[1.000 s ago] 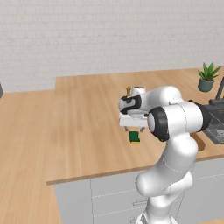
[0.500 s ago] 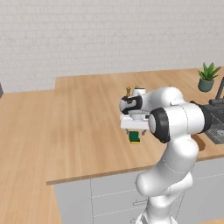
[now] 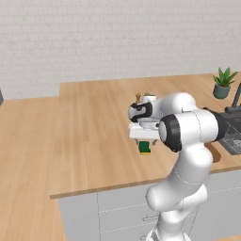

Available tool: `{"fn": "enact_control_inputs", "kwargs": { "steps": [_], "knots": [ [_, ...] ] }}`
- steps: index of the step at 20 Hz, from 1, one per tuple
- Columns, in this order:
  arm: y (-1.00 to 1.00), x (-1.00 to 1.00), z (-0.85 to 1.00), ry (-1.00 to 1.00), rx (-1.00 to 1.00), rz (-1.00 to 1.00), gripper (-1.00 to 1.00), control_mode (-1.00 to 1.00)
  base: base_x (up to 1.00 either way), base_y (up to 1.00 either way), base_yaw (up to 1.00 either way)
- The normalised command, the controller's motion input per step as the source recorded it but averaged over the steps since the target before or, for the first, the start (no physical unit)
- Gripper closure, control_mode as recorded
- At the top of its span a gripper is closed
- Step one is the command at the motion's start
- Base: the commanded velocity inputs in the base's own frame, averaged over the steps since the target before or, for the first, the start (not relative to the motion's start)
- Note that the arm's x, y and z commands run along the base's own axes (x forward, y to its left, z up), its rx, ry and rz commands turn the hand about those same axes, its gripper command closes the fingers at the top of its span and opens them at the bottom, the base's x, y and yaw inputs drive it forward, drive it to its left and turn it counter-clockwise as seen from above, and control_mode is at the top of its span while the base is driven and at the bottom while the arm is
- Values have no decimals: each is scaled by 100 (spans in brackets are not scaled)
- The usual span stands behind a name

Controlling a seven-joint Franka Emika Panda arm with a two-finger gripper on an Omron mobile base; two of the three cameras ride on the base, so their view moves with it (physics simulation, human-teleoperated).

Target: Pick up the sponge from the counter and clean the cutting board by briefly scrubbing or pressing down on the cutting board. Once finished, release the sponge.

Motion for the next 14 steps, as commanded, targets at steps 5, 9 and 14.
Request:
{"fn": "enact_control_inputs", "kwargs": {
  "steps": [5, 9, 14],
  "knots": [
    [0, 26, -7, 0, 0, 0, -100, -100, 0, 0, 0],
    [0, 0, -10, 3, 0, 0, -100, -100, 0, 0, 0],
    [-1, 0, -30, 5, 0, 0, -100, -100, 0, 0, 0]
  ]
}}
